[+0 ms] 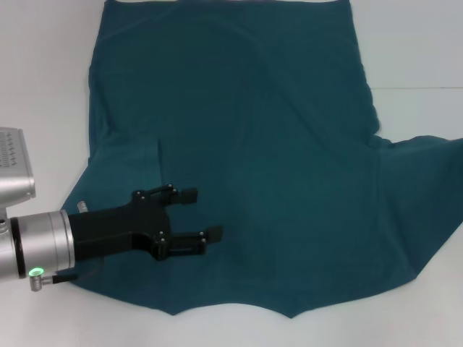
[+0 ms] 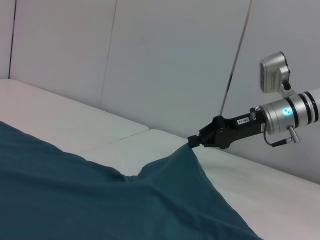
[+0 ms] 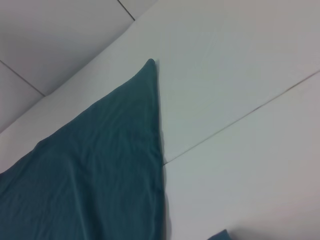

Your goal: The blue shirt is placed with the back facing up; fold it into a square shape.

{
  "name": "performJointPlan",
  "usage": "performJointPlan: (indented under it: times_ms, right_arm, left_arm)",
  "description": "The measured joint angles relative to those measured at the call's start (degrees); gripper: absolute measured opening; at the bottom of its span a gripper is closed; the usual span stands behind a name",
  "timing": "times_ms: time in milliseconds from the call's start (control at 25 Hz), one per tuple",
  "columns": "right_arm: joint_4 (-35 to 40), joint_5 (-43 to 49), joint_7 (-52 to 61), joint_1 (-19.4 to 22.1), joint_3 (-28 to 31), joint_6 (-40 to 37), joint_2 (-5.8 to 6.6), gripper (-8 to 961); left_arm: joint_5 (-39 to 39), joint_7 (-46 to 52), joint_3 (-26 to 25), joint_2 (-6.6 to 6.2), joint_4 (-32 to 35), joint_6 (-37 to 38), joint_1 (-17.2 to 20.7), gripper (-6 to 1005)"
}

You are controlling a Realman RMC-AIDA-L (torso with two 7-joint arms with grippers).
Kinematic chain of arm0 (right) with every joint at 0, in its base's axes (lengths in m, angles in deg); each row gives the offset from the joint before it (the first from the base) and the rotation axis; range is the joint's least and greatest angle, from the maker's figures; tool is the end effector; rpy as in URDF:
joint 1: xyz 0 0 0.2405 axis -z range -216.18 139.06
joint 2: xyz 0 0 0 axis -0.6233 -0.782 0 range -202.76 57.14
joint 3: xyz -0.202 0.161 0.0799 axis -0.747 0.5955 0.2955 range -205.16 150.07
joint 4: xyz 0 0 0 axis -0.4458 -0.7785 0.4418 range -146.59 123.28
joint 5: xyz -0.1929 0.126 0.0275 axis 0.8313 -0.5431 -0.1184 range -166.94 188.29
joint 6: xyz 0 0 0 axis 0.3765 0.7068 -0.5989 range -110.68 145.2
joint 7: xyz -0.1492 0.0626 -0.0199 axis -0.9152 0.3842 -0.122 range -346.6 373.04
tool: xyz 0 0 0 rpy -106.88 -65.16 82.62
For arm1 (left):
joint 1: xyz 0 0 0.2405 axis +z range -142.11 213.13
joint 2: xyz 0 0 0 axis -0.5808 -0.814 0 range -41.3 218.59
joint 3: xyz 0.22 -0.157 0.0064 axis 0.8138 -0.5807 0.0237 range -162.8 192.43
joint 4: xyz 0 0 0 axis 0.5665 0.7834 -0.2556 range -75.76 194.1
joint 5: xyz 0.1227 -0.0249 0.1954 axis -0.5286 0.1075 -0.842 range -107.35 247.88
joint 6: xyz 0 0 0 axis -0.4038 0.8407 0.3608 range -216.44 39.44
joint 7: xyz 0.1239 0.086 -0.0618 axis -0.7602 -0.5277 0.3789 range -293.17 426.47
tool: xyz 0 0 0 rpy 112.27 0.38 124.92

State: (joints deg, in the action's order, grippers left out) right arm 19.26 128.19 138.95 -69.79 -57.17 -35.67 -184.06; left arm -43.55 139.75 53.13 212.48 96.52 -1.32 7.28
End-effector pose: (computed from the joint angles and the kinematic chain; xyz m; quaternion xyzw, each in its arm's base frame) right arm 0.3978 0.4268 0.0712 -0.6298 0.6301 0.2629 0.3704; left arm -0.2746 0.3458 -0.0544 -0.9317 -0.2023 -0.2652 0.1437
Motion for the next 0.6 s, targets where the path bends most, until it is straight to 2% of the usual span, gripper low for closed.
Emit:
performJointPlan:
  times_ms: [400,600]
  right_arm:
    - [-0.20,-0.11,-0.51,-0.59,-0.60,-0.90,0.22,110]
    - [-0.03,-0.49,-2.66,-2.12,-0.55,-4.12,-0.20,120]
  left_arm:
    - [0.00,0.03,0.00,0.09,-0.07,0.00,0.02,889]
    - [0.00,0.03,0.01,0.09,-0.09,0.01,-0.02,889]
